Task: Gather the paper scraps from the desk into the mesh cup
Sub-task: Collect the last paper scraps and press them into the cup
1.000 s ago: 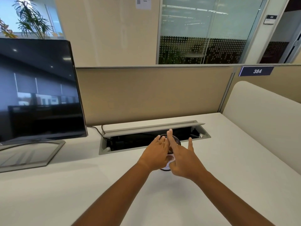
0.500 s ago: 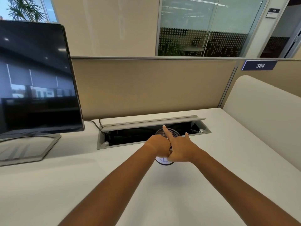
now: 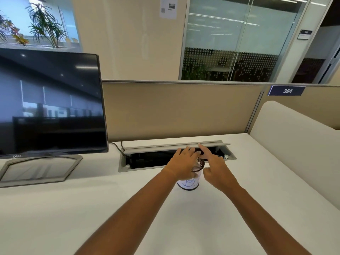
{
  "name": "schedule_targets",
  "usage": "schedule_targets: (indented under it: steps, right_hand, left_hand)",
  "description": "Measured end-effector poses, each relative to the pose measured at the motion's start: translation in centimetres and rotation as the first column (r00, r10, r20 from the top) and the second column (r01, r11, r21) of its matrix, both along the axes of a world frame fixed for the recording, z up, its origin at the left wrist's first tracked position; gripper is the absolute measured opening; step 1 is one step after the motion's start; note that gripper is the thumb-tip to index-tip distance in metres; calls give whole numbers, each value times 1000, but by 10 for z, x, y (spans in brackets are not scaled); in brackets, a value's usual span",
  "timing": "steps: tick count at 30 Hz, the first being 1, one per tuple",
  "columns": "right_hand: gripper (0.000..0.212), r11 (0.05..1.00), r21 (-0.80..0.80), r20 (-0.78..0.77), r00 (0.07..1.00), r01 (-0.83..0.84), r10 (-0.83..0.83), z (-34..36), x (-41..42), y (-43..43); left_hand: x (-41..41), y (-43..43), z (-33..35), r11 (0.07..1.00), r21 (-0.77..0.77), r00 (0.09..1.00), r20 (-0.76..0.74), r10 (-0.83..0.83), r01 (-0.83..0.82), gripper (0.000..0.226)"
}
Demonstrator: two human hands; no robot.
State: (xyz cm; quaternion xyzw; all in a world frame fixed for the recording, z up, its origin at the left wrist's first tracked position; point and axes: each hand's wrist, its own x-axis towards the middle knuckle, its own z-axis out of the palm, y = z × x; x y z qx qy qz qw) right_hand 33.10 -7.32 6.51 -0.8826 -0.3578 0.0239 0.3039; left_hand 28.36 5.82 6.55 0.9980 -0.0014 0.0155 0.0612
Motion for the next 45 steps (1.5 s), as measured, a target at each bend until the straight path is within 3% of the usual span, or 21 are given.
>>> schedule_targets:
  steps: [4,8,12,16,20,24,26,29,30,32,36,39,40,42,45]
  right_hand:
    - [69,961,238,-67,990,140,-128,-13,-27,-16]
    - [56,974,137,-79,982,181,-171,-50,-69,-22]
    - [51,997,-10,-57,996,74,-74,-84,-120,-16]
    - [53,999,-42,-69,998,-6,4,-107,-162,-3]
    - [62,993,-110,163,984,-53,70,-104,-205,12]
    - [61,971,-230,246,963,-57,115,-102,-246,29]
    - [59,966,-249,269,953,-73,141,-104,-265,38]
    - [56,962,-243,213,960,-129,182,-103,-296,53]
    - [56,961,-237,212,957,-144,196,-105,-307,58]
    - [55,959,-220,212,951,-177,224,-105,-329,69]
    - [53,955,-176,184,945,-239,270,-104,-374,89]
    - [46,930,-157,-1,942,-332,336,-104,-406,106]
    - [45,926,-124,-48,934,-357,354,-105,-416,112]
    - [45,915,-128,-56,924,-383,379,-108,-435,127]
    - [44,888,-134,-80,898,-440,433,-107,-465,150]
  left_hand:
    - [-38,-7,-13,984,-80,977,136,166,-156,74]
    - [-97,-14,-55,947,76,883,391,259,-312,75]
    - [-163,-11,-96,915,85,844,428,323,-394,64]
    - [-212,-3,-118,883,60,815,418,402,-466,59]
    - [-255,6,-125,879,41,813,403,421,-475,58]
    - [-303,13,-118,866,20,847,221,484,-500,55]
    - [-323,19,-118,857,81,846,236,479,-508,66]
    - [-350,25,-128,850,135,847,248,469,-510,85]
    - [-360,26,-123,836,112,839,170,517,-538,79]
    - [-382,32,-111,832,85,836,74,543,-548,45]
    - [-428,44,-98,810,13,809,63,585,-586,52]
    - [-466,61,-96,795,-120,803,-27,596,-595,51]
    - [-475,70,-103,804,-39,803,34,595,-594,49]
    - [-497,82,-99,763,-92,766,1,643,-640,47]
    - [-531,97,-90,780,-70,778,56,626,-622,51]
